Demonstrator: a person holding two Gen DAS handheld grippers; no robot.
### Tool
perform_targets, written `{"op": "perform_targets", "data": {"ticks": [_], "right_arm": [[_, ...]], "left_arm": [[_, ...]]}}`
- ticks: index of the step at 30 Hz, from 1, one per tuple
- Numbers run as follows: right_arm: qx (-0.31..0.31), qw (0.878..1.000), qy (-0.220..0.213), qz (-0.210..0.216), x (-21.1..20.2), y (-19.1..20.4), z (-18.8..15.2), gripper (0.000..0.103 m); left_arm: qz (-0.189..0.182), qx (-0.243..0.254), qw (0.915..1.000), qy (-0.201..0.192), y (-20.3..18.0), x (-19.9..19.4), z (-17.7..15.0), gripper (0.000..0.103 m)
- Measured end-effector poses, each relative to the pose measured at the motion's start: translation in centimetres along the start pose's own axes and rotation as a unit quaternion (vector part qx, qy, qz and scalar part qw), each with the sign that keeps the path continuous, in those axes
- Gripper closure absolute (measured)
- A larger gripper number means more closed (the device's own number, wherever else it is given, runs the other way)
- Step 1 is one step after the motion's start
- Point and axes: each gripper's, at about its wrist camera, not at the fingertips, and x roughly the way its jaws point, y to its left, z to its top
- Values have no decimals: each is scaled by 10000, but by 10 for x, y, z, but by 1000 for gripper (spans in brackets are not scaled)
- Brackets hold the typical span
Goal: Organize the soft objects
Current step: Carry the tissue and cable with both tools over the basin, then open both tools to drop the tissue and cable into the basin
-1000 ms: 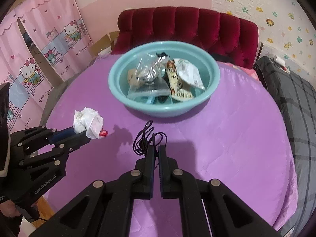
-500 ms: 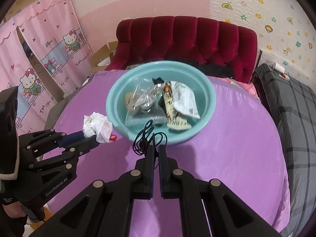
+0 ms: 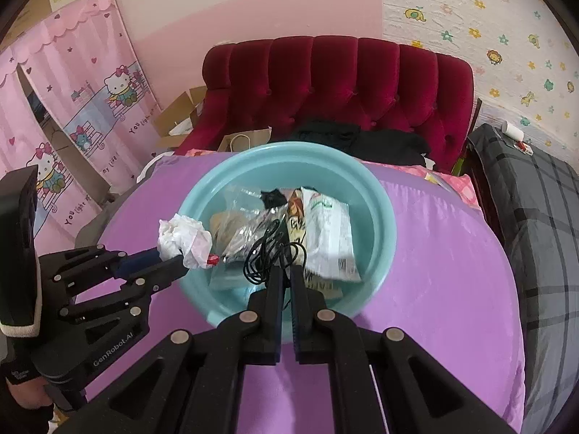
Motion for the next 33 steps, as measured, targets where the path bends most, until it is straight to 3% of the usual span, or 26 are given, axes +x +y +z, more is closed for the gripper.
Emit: {"op": "perform_targets", "data": {"ticks": [13,25,33], "right_arm": [[201,9997,156,34,51,-14,40,101],[236,9989,386,-94,107,-23,58,101],[339,9986,402,-43,120,-31,61,101]], "left_arm": [[78,-3,9998,186,15,47,32,87],[180,5,9991,390,26,91,50,87],[189,28,9991,380,28,97,53,87]]}}
